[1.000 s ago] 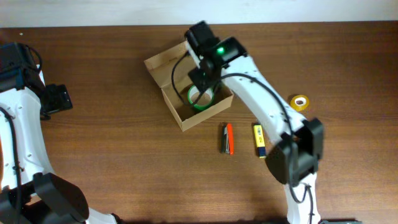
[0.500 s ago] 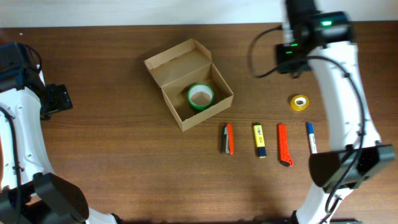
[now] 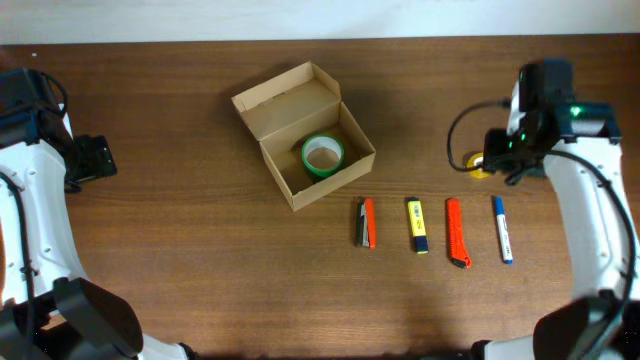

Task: Pack container
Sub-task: 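Move the right gripper over the small yellow tape roll, then lower the right gripper and grasp the yellow tape roll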

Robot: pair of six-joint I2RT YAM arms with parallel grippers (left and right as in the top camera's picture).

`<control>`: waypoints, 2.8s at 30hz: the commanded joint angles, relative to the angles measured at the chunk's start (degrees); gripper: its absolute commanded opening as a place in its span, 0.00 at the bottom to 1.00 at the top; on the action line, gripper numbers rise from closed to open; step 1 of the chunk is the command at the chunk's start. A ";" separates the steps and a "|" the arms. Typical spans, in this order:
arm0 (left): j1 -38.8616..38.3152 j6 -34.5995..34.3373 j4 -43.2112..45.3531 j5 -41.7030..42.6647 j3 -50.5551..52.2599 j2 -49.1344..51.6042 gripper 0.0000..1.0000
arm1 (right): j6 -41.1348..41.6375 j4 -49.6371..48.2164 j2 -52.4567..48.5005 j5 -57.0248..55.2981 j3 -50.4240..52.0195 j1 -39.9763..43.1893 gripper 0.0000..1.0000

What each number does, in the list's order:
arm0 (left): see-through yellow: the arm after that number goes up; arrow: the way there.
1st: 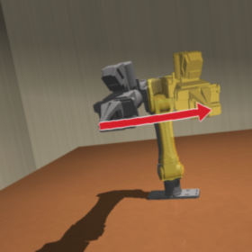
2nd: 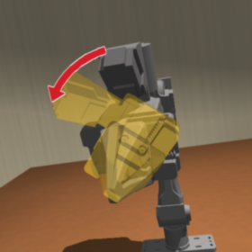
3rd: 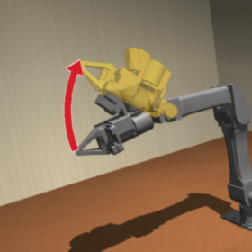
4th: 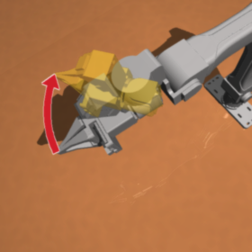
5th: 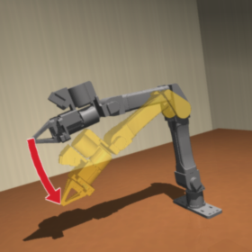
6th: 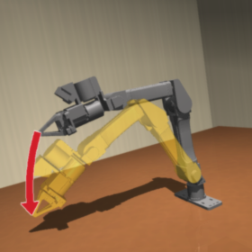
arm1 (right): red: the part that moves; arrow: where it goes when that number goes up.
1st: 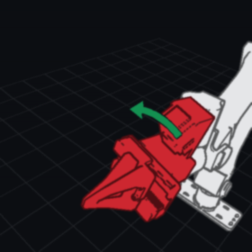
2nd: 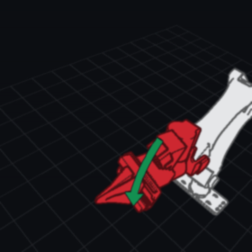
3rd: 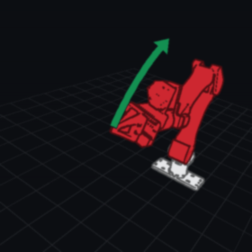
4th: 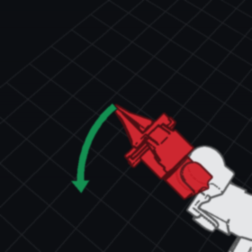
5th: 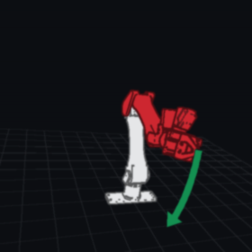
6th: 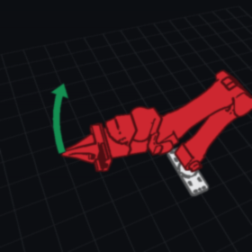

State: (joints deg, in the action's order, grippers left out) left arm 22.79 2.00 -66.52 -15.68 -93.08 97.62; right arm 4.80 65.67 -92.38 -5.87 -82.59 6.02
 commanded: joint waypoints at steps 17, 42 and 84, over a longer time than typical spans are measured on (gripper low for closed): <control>-0.13 0.87 0.13 0.26 0.37 -0.87 1.00 | 0.00 -9.60 -21.57 4.22 -3.08 6.38 0.66; -0.13 0.87 0.13 0.26 0.37 -0.87 1.00 | -0.02 -9.31 -30.91 2.19 -16.63 7.34 0.71; -0.13 0.87 0.13 0.26 0.37 -0.87 1.00 | 0.63 -6.10 -35.65 3.98 -15.43 8.94 0.70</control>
State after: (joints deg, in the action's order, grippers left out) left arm 22.79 2.00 -66.52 -15.68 -93.08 97.62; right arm 4.75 59.75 -126.08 -2.44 -98.37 15.29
